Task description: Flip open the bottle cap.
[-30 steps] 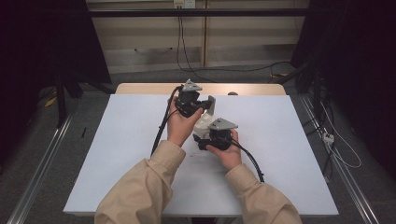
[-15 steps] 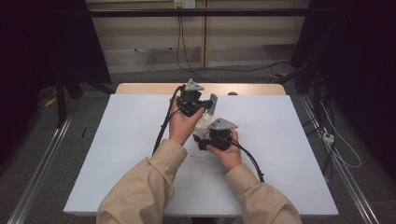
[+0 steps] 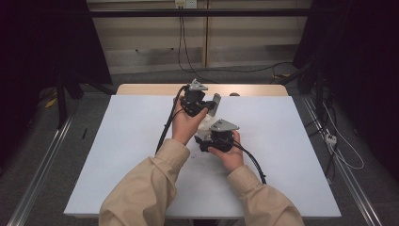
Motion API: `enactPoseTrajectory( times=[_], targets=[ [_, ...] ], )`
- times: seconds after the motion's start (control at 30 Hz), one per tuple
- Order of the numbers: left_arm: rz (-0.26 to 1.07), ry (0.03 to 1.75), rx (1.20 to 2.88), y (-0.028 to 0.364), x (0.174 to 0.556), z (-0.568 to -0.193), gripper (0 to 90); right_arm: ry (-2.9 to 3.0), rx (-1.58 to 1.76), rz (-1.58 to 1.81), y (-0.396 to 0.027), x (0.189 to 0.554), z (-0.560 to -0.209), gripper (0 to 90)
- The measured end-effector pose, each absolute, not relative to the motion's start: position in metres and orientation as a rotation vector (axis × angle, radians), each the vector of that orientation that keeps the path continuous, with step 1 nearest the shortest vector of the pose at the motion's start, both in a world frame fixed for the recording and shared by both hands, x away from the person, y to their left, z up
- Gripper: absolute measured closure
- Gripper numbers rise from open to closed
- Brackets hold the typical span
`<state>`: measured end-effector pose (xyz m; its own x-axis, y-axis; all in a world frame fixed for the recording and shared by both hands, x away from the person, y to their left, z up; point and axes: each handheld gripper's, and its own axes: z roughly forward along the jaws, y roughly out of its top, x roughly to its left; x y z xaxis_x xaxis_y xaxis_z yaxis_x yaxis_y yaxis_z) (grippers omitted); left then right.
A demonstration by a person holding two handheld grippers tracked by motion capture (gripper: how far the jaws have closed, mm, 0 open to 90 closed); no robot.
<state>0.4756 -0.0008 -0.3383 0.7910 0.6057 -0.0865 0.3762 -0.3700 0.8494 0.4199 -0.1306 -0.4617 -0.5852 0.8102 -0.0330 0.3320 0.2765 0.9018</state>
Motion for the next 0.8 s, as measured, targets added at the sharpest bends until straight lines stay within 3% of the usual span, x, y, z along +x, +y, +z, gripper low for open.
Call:
enactPoseTrajectory(
  times=[0.8],
  targets=[
    [0.276, 0.739, 2.029, -0.0093, 0.4825, -0.3481, 90.0, 2.061, 1.011, 1.259, -0.1301, 0.4201, -0.4621, 17.8]
  ],
)
